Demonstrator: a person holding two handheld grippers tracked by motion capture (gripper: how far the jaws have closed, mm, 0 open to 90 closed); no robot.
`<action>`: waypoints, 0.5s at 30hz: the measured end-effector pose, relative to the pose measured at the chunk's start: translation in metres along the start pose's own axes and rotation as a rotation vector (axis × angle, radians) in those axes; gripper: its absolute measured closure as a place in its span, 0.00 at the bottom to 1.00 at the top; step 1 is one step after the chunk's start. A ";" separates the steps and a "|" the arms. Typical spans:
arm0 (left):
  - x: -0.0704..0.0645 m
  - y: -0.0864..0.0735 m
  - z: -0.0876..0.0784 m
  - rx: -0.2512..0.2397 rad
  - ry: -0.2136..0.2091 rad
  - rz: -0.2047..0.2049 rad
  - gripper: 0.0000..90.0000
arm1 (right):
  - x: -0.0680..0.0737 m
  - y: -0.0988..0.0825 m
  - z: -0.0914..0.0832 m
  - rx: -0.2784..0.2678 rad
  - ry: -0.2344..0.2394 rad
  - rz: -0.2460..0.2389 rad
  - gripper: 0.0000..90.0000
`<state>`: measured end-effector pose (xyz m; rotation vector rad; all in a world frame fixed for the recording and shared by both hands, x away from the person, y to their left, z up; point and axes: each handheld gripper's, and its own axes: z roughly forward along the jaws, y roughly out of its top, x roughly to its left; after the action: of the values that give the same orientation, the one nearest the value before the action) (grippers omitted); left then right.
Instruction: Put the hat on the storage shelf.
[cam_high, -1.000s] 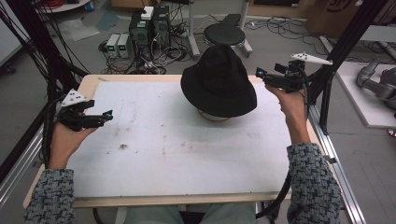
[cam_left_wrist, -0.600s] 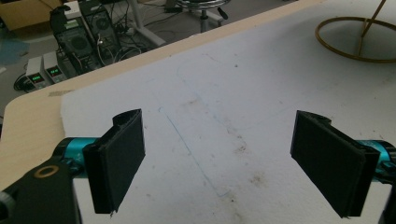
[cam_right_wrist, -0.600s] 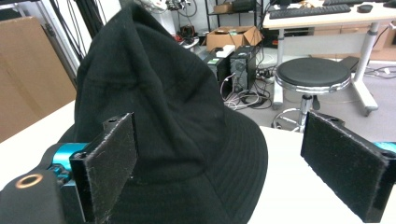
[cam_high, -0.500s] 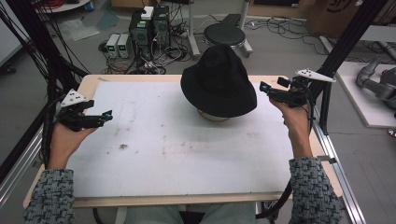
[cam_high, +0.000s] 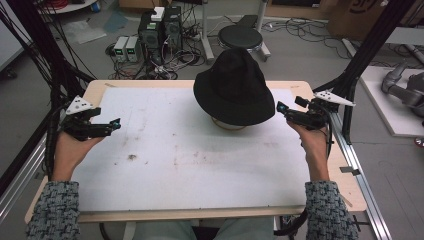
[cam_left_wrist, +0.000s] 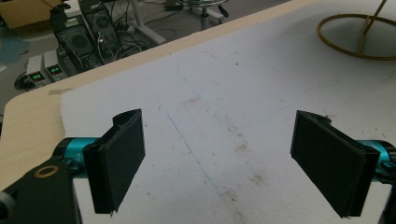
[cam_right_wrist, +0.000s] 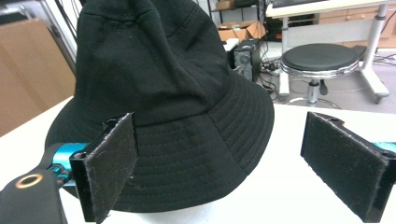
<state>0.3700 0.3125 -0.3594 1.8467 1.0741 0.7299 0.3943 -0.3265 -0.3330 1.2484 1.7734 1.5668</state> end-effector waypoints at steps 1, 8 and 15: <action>0.000 0.000 0.000 0.001 0.001 0.001 0.20 | -0.001 -0.002 -0.001 -0.001 -0.001 0.000 0.12; 0.001 0.000 -0.001 -0.001 0.007 -0.002 0.20 | -0.001 -0.016 0.000 0.029 0.001 -0.004 0.12; 0.000 0.000 0.000 0.003 0.003 0.006 0.20 | -0.001 -0.017 -0.001 0.015 0.005 -0.004 0.12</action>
<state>0.3700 0.3120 -0.3593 1.8526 1.0728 0.7356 0.3884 -0.3268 -0.3492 1.2481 1.7929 1.5577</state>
